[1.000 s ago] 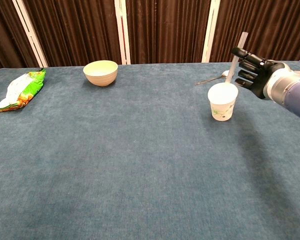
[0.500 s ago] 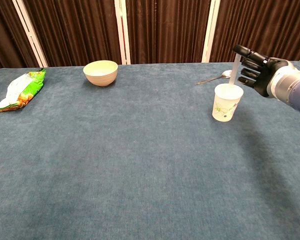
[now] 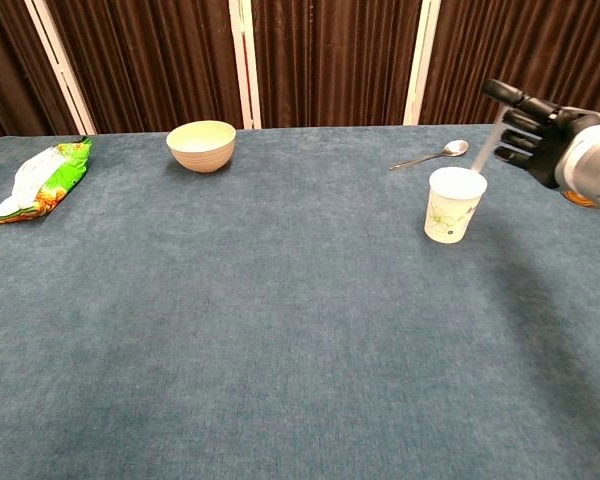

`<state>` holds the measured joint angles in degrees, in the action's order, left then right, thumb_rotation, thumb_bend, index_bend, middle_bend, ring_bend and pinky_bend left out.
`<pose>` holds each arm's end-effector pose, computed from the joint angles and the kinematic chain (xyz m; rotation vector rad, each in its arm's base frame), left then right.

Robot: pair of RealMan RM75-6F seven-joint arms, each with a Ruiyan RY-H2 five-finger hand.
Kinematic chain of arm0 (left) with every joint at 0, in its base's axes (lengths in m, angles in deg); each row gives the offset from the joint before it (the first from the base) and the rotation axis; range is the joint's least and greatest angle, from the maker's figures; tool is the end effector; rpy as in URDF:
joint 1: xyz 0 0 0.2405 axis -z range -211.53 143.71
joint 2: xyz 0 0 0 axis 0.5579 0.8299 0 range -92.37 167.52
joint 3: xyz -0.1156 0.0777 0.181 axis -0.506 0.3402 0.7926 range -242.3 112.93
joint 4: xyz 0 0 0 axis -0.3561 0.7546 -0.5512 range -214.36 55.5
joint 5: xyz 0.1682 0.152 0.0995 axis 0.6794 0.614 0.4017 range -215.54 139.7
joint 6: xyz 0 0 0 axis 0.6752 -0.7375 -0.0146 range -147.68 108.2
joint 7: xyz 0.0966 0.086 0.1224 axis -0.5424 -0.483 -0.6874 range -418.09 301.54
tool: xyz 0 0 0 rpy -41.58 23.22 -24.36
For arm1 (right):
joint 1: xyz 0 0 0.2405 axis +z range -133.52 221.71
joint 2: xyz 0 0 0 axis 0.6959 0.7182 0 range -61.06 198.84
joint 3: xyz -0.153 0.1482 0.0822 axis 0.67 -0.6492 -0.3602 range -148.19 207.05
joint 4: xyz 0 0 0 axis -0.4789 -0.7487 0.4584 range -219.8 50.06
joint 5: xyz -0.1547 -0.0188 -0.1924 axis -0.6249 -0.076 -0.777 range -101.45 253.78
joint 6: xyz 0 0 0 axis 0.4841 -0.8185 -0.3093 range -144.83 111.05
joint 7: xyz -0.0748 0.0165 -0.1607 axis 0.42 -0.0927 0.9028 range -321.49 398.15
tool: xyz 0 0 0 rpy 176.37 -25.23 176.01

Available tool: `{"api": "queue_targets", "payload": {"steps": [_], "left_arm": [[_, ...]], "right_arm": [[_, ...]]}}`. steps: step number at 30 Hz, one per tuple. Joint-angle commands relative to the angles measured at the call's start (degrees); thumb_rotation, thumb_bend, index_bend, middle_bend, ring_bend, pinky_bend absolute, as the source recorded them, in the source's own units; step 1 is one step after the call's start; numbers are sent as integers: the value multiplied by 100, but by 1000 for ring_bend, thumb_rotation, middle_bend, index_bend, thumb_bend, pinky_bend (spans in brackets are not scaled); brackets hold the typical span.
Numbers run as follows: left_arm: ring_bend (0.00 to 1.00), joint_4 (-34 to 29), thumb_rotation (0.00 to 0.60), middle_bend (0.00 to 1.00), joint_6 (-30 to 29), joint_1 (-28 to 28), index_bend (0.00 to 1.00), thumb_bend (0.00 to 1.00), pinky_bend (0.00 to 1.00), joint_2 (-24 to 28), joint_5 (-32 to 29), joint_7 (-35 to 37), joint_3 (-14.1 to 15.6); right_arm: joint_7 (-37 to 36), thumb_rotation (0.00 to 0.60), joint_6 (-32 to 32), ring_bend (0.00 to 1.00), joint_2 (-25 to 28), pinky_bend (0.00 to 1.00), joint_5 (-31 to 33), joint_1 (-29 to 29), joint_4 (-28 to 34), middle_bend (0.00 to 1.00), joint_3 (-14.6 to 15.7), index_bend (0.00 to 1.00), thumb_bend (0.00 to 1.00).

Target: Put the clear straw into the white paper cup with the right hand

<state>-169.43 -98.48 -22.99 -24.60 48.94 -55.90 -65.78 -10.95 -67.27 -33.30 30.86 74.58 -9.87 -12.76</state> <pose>-0.3004 0.2410 0.1048 -1.5356 -0.9046 -0.8710 -0.1708 -0.4367 -0.0177 -0.0059 -2.1708 1.8599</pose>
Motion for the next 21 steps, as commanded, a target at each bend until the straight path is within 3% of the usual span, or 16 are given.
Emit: {"api": "queue_targets", "payload": {"steps": [1, 12, 15, 18, 21], "left_arm": [[0, 2, 600, 0, -6, -2, 112, 238, 0, -2, 5, -3, 2], [0, -4, 600, 0, -36, -14, 111, 239, 0, -13, 20, -32, 5], [0, -12, 600, 0, -36, -16, 111, 239, 0, -14, 17, -41, 6], [0, -16, 600, 0, -38, -18, 111, 238, 0, -14, 16, -43, 5], [0, -20, 600, 0, -38, -19, 112, 238, 0, -13, 13, -44, 5]], "right_arm": [[-14, 600, -152, 983, 148, 841, -62, -190, 178, 1000, 9, 379, 171], [124, 600, -639, 974, 985, 819, -385, -940, 804, 1000, 51, 374, 164], [287, 600, -711, 888, 1383, 732, -604, -1175, 1151, 986, 132, 369, 162], [548, 600, -723, 655, 1849, 559, -981, -1380, 1509, 778, 313, 356, 160], [782, 600, -624, 303, 2355, 327, -1467, -1573, 1810, 400, 579, 310, 159]]}}
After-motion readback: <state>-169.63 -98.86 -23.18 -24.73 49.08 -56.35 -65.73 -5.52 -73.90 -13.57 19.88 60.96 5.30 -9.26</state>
